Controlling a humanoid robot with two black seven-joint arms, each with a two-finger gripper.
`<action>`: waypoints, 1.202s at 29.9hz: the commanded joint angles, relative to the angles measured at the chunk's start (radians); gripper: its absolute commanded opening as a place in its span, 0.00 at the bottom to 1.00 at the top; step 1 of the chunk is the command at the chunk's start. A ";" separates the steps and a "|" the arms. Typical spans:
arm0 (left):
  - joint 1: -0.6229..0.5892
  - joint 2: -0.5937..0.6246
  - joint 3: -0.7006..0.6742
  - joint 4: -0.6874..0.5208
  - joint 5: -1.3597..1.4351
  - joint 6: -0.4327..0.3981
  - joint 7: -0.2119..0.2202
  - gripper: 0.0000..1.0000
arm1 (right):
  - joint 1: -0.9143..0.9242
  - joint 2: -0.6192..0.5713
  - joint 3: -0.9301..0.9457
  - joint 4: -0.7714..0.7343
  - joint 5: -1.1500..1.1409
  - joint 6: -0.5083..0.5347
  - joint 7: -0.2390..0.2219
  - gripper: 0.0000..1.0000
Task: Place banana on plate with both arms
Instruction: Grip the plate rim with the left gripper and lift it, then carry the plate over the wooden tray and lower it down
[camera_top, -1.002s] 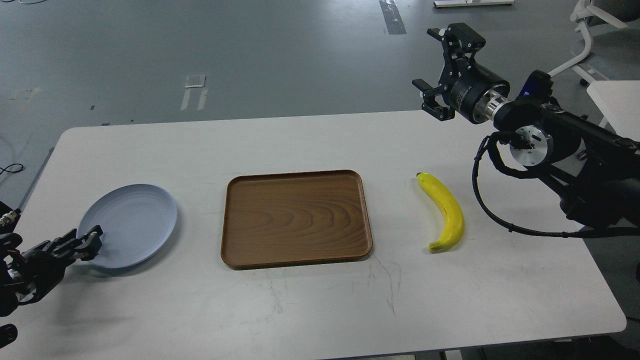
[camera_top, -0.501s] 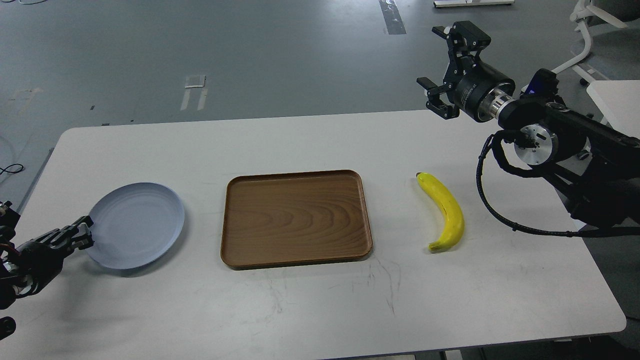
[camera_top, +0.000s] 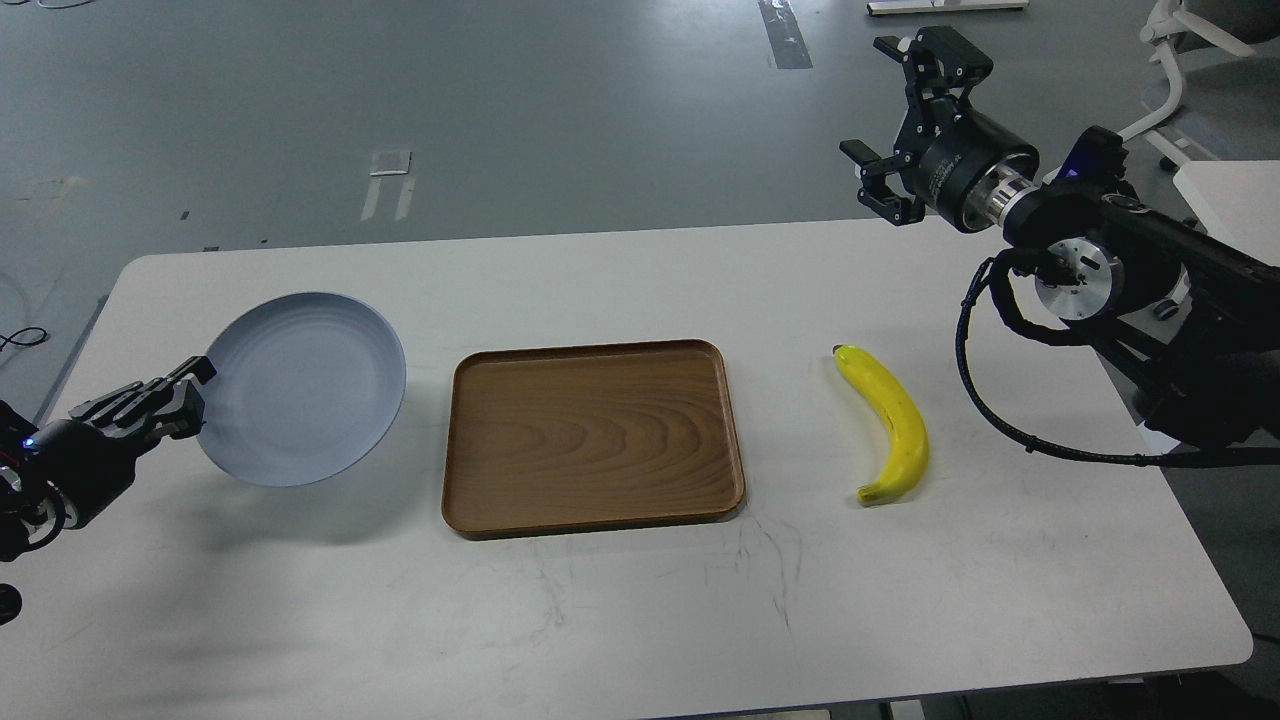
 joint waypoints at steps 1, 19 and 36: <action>-0.040 -0.001 0.001 -0.038 0.033 0.001 0.000 0.00 | 0.002 0.002 0.013 -0.001 0.001 -0.004 0.001 1.00; -0.219 -0.250 0.085 -0.024 0.168 -0.065 0.042 0.00 | 0.049 -0.012 0.014 -0.006 0.010 -0.013 -0.001 1.00; -0.315 -0.514 0.249 0.117 0.166 -0.073 0.073 0.00 | 0.040 -0.064 0.017 -0.003 0.013 -0.013 -0.001 1.00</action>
